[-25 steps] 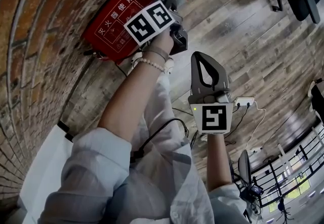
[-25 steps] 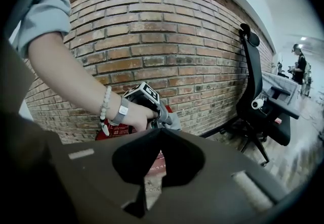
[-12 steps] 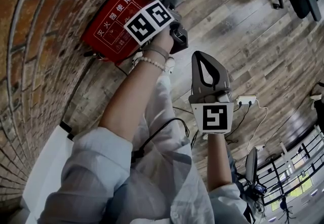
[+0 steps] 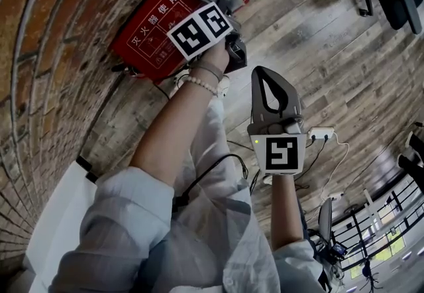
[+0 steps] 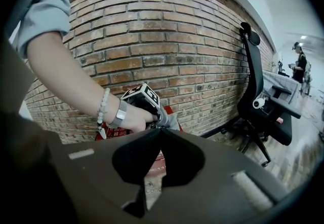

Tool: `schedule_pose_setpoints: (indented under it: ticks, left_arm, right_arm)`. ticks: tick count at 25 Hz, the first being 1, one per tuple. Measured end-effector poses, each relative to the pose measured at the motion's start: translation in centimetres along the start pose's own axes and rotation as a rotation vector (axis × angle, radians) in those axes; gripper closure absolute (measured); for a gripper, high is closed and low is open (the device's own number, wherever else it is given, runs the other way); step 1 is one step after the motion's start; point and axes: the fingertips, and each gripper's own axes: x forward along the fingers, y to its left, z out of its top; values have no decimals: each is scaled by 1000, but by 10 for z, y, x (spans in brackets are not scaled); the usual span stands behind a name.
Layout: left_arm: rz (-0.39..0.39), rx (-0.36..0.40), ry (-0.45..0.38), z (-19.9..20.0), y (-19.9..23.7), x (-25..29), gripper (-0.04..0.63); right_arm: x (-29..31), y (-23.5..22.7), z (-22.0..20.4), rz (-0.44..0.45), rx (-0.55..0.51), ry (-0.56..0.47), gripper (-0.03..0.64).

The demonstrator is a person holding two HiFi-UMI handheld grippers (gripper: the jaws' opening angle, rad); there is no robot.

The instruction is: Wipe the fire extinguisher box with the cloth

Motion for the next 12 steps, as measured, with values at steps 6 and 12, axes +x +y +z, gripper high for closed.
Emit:
schedule_pose_setpoints:
  ticks: [6,12]
  left_arm:
    - [10,9,5,1,8,-7,586]
    - [23,17,4,1,16,-14,586]
  right_arm:
    - [2,4,2,8,-7,-5,609]
    - [4,10,3,18,-14,-7,607]
